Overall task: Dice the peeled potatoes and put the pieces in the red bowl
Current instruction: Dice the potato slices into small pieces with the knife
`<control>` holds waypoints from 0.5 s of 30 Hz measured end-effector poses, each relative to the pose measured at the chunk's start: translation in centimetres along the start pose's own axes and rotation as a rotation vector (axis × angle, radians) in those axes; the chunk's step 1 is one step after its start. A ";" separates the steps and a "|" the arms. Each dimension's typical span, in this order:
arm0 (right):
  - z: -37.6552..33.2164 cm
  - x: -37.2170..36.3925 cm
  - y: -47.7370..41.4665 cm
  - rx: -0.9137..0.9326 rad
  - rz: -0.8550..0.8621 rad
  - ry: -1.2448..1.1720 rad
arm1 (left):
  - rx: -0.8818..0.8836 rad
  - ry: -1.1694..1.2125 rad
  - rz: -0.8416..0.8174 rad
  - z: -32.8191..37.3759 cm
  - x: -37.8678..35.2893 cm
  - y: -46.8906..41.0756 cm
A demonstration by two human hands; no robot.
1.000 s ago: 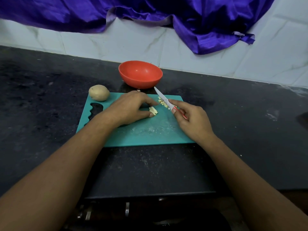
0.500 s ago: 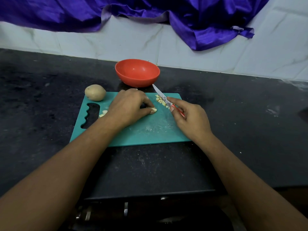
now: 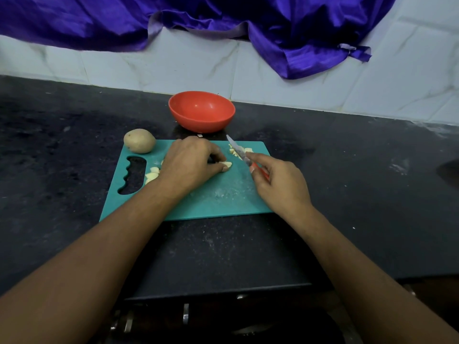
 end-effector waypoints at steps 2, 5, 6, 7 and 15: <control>-0.8 -0.3 0.4 -0.012 -0.041 0.037 | 0.023 0.023 -0.004 -0.1 0.0 0.0; -2.0 -0.4 0.6 -0.025 -0.073 0.051 | 0.043 0.050 -0.012 -0.2 0.0 -0.1; -2.4 -0.5 0.7 -0.032 -0.080 0.057 | 0.045 0.059 -0.018 -0.3 0.0 -0.1; -2.6 -0.6 0.7 -0.038 -0.086 0.066 | 0.046 0.068 -0.022 -0.3 -0.1 -0.1; -4.1 -1.0 1.3 -0.052 -0.080 0.134 | 0.043 0.124 -0.048 -0.5 -0.3 -0.2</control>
Point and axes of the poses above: each hand's wrist, its own y-axis away from the middle knuckle, its own x-axis out of the back of the hand, z = x × y, the point moved 10 cm from there along -y, towards the middle knuckle, and after that the axes turned 3 degrees about -z, right-handed, at the moved point
